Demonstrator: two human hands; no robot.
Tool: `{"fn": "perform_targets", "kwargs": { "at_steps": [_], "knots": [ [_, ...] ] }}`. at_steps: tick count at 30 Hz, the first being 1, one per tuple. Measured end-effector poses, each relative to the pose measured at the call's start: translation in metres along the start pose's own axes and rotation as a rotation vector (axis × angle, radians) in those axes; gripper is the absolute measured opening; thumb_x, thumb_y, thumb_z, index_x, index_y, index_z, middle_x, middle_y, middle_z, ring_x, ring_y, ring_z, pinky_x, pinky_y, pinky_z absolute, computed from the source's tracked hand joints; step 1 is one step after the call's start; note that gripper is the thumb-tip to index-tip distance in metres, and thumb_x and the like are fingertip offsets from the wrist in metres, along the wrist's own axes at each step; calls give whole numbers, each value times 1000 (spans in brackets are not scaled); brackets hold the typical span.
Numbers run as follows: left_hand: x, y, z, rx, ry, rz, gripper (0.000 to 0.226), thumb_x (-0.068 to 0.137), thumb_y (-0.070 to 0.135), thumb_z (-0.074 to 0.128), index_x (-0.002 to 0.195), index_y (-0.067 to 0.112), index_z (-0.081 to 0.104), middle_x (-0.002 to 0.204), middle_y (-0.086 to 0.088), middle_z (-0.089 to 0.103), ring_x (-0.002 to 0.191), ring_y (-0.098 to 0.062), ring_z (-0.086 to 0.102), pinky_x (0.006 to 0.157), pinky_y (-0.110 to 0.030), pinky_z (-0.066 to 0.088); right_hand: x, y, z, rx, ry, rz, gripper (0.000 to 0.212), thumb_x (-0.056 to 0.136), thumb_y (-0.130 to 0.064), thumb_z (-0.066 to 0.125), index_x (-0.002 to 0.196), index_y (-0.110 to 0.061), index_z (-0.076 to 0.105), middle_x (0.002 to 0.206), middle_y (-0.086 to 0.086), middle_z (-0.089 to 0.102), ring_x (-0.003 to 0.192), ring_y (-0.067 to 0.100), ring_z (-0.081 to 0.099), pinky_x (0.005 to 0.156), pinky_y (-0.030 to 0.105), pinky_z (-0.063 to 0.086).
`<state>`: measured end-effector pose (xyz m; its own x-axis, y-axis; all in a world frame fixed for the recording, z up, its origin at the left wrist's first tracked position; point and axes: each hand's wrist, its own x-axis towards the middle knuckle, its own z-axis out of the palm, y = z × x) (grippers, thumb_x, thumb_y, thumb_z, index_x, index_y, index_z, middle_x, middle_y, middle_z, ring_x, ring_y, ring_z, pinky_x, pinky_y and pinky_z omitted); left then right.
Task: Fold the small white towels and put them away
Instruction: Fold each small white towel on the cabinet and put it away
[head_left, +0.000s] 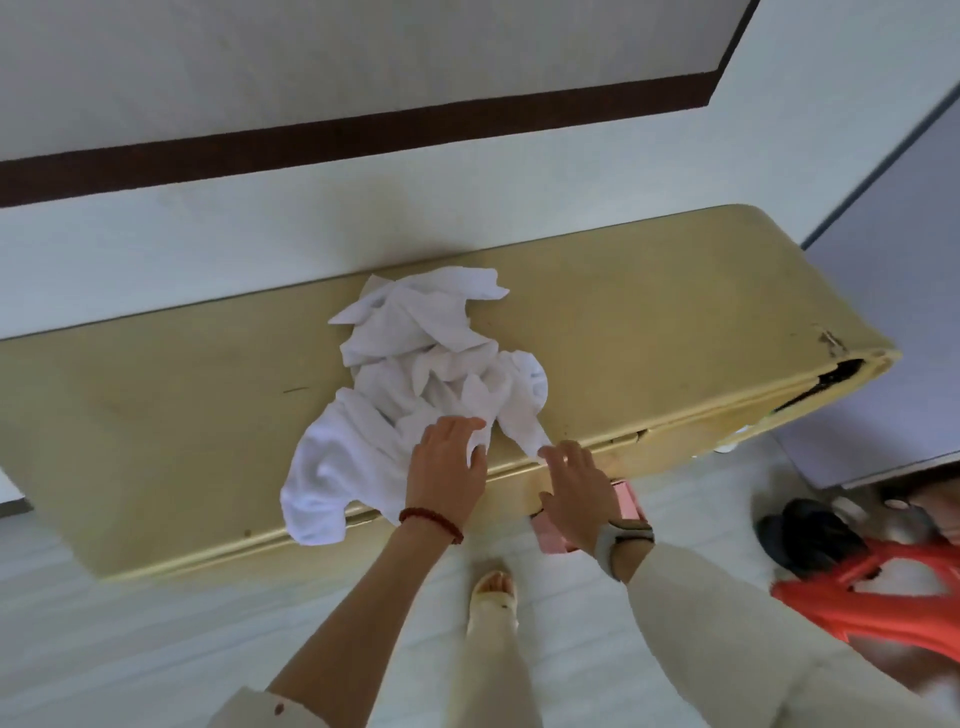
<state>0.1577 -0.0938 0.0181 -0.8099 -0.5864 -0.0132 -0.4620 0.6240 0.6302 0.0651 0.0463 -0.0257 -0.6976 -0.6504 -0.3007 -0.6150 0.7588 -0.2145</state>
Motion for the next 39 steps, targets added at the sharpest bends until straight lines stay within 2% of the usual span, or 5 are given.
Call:
{"fn": "perform_targets", "kwargs": {
  "at_steps": [4, 9, 16, 21, 39],
  "knots": [
    [40, 1, 11, 100, -51, 52, 29, 82, 9, 57, 111, 14, 61, 113, -2, 59, 106, -24, 51, 85, -32, 39, 46, 20, 3, -69, 5, -133, 31, 54, -10, 78, 81, -11, 62, 86, 9, 59, 72, 30, 60, 42, 32, 45],
    [68, 11, 27, 211, 22, 227, 25, 64, 20, 63, 88, 20, 68, 93, 0, 63, 89, -20, 50, 67, -34, 48, 66, 38, -23, 231, 44, -103, 13, 91, -12, 47, 97, -6, 57, 102, 5, 55, 96, 20, 49, 70, 29, 39],
    [115, 78, 50, 188, 21, 265, 26, 71, 36, 44, 79, 31, 68, 79, 15, 65, 79, -13, 58, 72, -25, 34, 94, 77, -139, 543, 99, -122, 15, 89, -4, 49, 86, -17, 54, 47, -9, 48, 46, 25, 53, 56, 33, 43],
    [160, 139, 63, 86, 64, 179, 18, 78, 27, 48, 84, 24, 65, 81, 11, 65, 78, -13, 59, 74, -22, 30, 121, 122, -202, 705, 222, -202, 27, 91, -1, 46, 82, -26, 50, 61, 13, 59, 42, 20, 55, 48, 18, 40],
    [248, 298, 84, -41, 204, -118, 15, 89, 16, 55, 97, 9, 65, 98, -3, 67, 92, -19, 59, 75, -18, 35, 180, 330, -344, 830, 499, -287, 16, 95, -7, 42, 88, -18, 51, 73, -6, 56, 44, 9, 58, 46, 15, 42]
  ]
}}
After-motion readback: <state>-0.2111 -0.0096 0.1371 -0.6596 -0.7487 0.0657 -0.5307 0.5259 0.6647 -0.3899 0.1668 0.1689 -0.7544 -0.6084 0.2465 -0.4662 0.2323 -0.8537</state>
